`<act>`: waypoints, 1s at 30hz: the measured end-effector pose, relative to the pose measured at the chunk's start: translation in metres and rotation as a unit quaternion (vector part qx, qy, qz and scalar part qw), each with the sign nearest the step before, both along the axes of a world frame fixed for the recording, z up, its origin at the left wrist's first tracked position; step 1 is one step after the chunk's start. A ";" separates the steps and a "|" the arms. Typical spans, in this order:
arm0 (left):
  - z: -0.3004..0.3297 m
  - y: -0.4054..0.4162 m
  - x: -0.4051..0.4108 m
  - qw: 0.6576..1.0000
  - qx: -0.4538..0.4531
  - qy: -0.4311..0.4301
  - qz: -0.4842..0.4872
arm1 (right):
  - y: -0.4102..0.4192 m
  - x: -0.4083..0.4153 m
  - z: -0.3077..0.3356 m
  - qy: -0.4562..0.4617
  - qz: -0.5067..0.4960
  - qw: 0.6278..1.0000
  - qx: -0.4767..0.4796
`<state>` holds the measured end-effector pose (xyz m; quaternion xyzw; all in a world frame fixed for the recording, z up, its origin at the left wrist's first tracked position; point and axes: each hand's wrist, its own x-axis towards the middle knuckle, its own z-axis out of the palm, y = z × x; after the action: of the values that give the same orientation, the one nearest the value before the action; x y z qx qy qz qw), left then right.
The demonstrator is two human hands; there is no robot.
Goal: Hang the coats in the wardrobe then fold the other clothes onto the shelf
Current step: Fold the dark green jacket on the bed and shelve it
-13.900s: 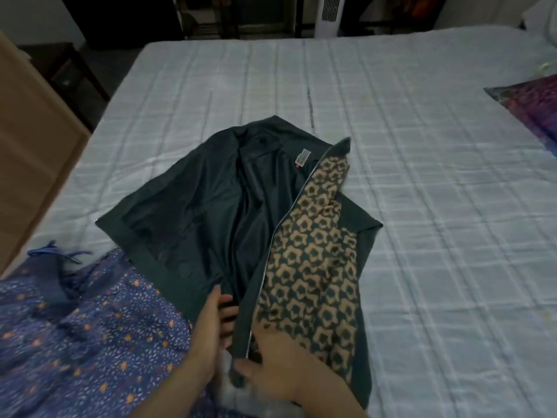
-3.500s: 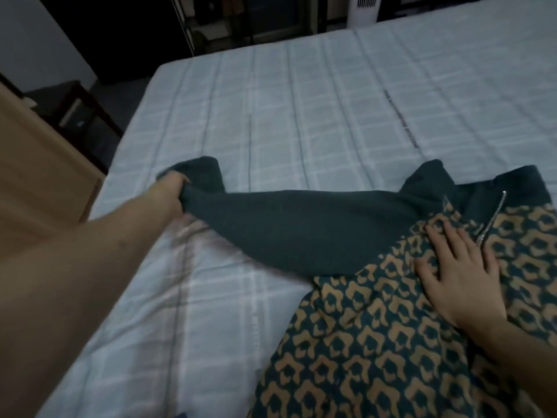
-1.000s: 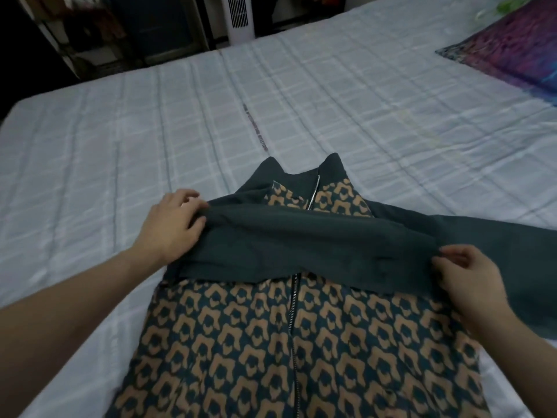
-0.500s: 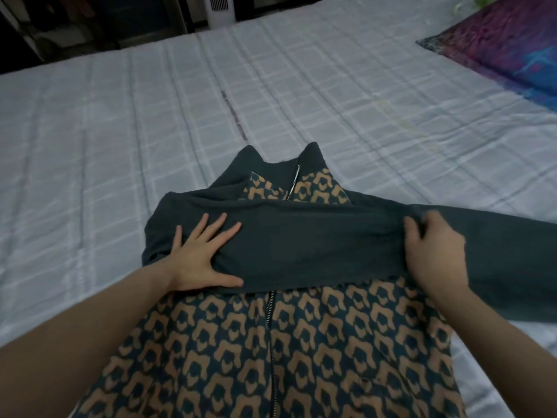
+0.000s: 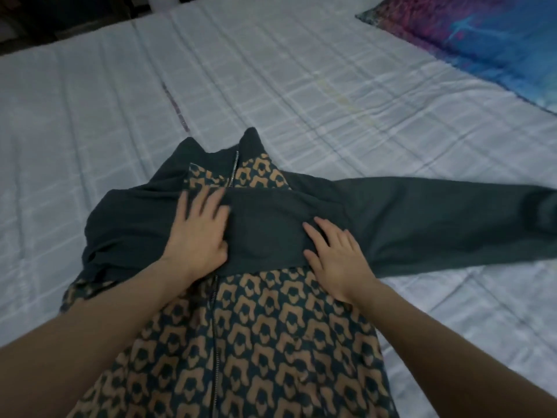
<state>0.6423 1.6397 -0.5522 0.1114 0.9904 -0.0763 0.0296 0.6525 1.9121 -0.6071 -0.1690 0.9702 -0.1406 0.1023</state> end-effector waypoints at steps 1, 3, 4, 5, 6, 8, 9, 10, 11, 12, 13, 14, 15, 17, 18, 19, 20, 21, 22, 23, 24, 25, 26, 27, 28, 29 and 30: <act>0.005 0.025 -0.001 0.995 0.071 0.028 -0.069 | 0.001 -0.005 0.004 -0.018 0.002 1.000 -0.025; 0.008 0.079 0.000 0.972 0.174 0.030 -0.157 | 0.008 -0.015 0.021 -0.077 -0.013 0.986 -0.145; 0.004 0.108 0.001 0.967 0.202 0.026 -0.151 | 0.018 -0.018 0.030 -0.088 -0.043 0.972 -0.213; -0.003 0.135 0.004 0.970 0.215 0.012 -0.114 | 0.033 -0.019 0.036 -0.065 -0.078 0.963 -0.249; -0.011 0.158 0.008 0.974 0.220 -0.017 -0.057 | 0.052 -0.017 0.039 -0.026 -0.114 0.963 -0.243; -0.035 0.191 0.017 0.977 0.179 -0.105 0.042 | 0.101 -0.011 0.035 0.017 -0.190 0.968 -0.165; -0.046 0.202 0.020 0.980 0.137 -0.130 0.057 | 0.131 -0.006 0.033 0.013 -0.224 0.965 -0.133; -0.053 0.203 0.020 0.983 0.103 -0.139 0.064 | 0.155 -0.003 0.030 0.009 -0.246 0.962 -0.116; -0.055 0.201 0.019 0.983 0.084 -0.147 0.069 | 0.177 -0.001 0.029 0.012 -0.267 0.958 -0.104; -0.054 0.202 0.017 0.981 0.077 -0.163 0.071 | 0.202 0.001 0.029 0.021 -0.298 0.950 -0.091; -0.051 0.202 0.014 0.978 0.071 -0.182 0.076 | 0.225 0.001 0.031 0.028 -0.339 0.937 -0.080; -0.047 0.201 0.011 0.974 0.065 -0.202 0.082 | 0.244 0.001 0.034 0.027 -0.387 0.919 -0.075; -0.044 0.201 0.009 0.970 0.056 -0.218 0.089 | 0.258 0.001 0.037 0.018 -0.441 0.894 -0.075; -0.041 0.203 0.006 0.965 0.041 -0.240 0.095 | 0.278 0.000 0.044 0.004 -0.548 0.831 -0.090; -0.040 0.205 0.006 0.963 0.036 -0.248 0.098 | 0.287 -0.003 0.045 -0.002 -0.600 0.793 -0.107; -0.040 0.206 0.005 0.962 0.032 -0.254 0.100 | 0.293 -0.005 0.049 -0.013 -0.650 0.747 -0.138; -0.039 0.206 0.004 0.960 0.031 -0.259 0.101 | 0.300 -0.009 0.047 -0.021 -0.692 0.696 -0.191; -0.039 0.205 0.004 0.959 0.031 -0.262 0.101 | 0.306 -0.014 0.045 -0.026 -0.719 0.643 -0.264; -0.040 0.205 0.004 0.959 0.033 -0.263 0.100 | 0.310 -0.019 0.044 -0.025 -0.723 0.598 -0.346; -0.040 0.204 0.004 0.960 0.034 -0.259 0.097 | 0.315 -0.025 0.043 -0.031 -0.708 0.563 -0.425; -0.041 0.202 0.004 0.961 0.036 -0.257 0.097 | 0.320 -0.032 0.039 -0.035 -0.683 0.534 -0.497; -0.040 0.201 0.003 0.959 0.037 -0.262 0.097 | 0.320 -0.038 0.041 -0.047 -0.658 0.508 -0.554; -0.037 0.201 0.003 0.955 0.042 -0.276 0.099 | 0.314 -0.043 0.047 -0.063 -0.636 0.483 -0.598; -0.033 0.200 0.002 0.949 0.052 -0.294 0.101 | 0.301 -0.046 0.057 -0.056 -0.611 0.491 -0.618; -0.025 0.200 0.001 0.942 0.075 -0.310 0.103 | 0.283 -0.049 0.071 -0.029 -0.582 0.530 -0.616; -0.016 0.200 0.000 0.932 0.120 -0.322 0.115 | 0.258 -0.050 0.086 0.010 -0.542 0.594 -0.595; -0.002 0.200 -0.001 0.916 0.204 -0.315 0.141 | 0.231 -0.049 0.100 0.054 -0.491 0.652 -0.575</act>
<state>0.6414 1.8398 -0.5543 -0.0080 0.9294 0.1715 0.3267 0.6038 2.1427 -0.5068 0.2999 0.6399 -0.6909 -0.1523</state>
